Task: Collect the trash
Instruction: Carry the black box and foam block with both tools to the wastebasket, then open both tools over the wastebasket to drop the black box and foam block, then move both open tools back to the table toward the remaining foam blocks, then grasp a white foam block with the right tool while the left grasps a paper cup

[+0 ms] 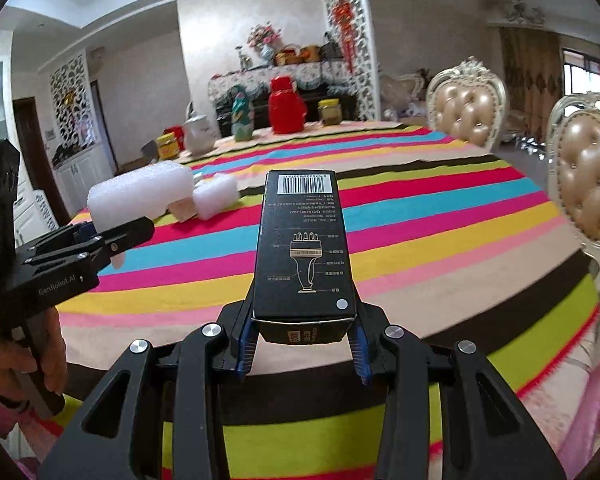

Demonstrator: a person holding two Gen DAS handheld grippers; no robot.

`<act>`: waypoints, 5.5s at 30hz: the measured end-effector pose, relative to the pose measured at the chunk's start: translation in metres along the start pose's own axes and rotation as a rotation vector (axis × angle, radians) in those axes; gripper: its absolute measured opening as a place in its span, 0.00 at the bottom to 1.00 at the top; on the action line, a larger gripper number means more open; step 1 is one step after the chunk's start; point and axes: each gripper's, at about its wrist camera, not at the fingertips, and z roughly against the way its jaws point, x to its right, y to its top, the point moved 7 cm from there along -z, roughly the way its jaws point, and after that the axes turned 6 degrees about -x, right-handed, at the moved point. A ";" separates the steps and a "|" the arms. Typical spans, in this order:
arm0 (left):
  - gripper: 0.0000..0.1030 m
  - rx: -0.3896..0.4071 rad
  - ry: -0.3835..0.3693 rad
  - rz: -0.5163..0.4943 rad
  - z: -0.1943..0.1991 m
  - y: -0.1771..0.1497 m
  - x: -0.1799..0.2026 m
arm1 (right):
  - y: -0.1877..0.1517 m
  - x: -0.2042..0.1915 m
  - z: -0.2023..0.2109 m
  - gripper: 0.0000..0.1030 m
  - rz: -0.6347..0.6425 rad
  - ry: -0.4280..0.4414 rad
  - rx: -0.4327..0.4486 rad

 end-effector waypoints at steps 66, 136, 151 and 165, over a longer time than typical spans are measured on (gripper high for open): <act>0.86 -0.134 -0.622 -0.391 -0.062 -0.037 0.433 | -0.150 0.303 0.225 0.67 -0.481 -0.647 0.133; 0.95 -0.177 0.286 0.254 -0.074 0.002 -0.235 | 0.124 -0.133 -0.276 0.25 0.012 0.016 -0.242; 0.94 -0.118 0.183 0.223 -0.072 0.012 -0.200 | 0.097 -0.066 -0.214 0.25 -0.059 -0.036 -0.159; 0.87 -0.274 0.245 0.161 -0.161 0.040 -0.186 | 0.091 -0.054 -0.211 0.25 -0.134 0.032 -0.163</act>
